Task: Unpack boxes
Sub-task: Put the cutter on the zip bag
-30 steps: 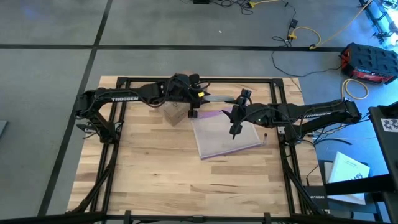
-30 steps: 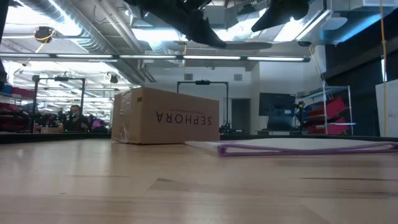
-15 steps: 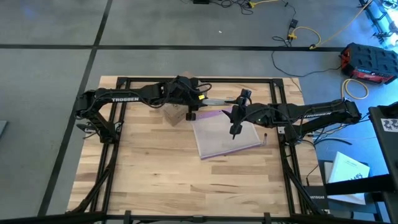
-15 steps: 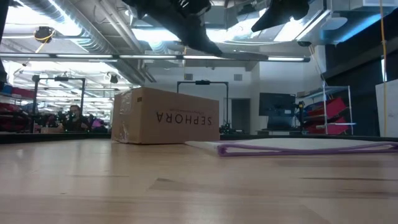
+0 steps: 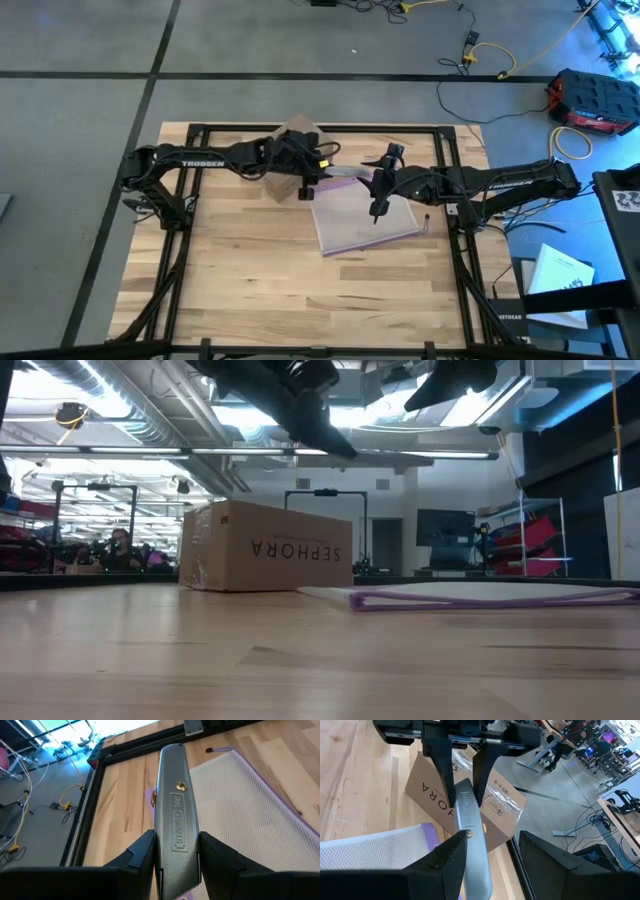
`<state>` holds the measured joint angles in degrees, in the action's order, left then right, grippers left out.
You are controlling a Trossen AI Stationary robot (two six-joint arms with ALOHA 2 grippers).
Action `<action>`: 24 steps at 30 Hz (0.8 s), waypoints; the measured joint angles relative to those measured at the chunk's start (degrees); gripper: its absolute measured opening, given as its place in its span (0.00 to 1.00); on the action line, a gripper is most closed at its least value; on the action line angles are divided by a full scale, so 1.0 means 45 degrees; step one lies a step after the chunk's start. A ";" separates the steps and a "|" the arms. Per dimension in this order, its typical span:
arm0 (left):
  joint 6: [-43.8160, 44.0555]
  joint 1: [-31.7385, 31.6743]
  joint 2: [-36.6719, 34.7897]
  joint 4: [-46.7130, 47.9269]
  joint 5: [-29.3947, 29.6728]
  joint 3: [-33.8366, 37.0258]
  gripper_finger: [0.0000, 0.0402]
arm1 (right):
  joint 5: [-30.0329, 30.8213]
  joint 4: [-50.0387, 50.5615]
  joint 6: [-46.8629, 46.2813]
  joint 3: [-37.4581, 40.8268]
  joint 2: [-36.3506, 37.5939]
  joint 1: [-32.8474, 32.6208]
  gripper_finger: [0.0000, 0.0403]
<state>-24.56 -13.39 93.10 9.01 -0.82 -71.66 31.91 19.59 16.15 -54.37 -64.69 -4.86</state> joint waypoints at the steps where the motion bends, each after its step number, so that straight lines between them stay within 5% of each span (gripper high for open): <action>1: 0.0000 0.0000 0.0000 -0.0039 0.0001 0.0000 0.27 | -0.0001 -0.0005 -0.0001 0.0000 0.0002 0.0000 0.42; 19: 0.0559 0.0085 0.0092 -0.0499 -0.0809 0.0007 0.27 | -0.0001 0.0001 0.0001 0.0000 -0.0003 0.0000 0.42; 24: 0.1543 0.0244 -0.0251 -0.2483 -0.0827 0.1799 0.27 | -0.0001 0.0010 0.0001 0.0000 -0.0003 0.0000 0.42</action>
<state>-17.61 -12.29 91.97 -2.16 -4.55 -63.56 31.90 19.64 16.16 -54.37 -64.71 -4.86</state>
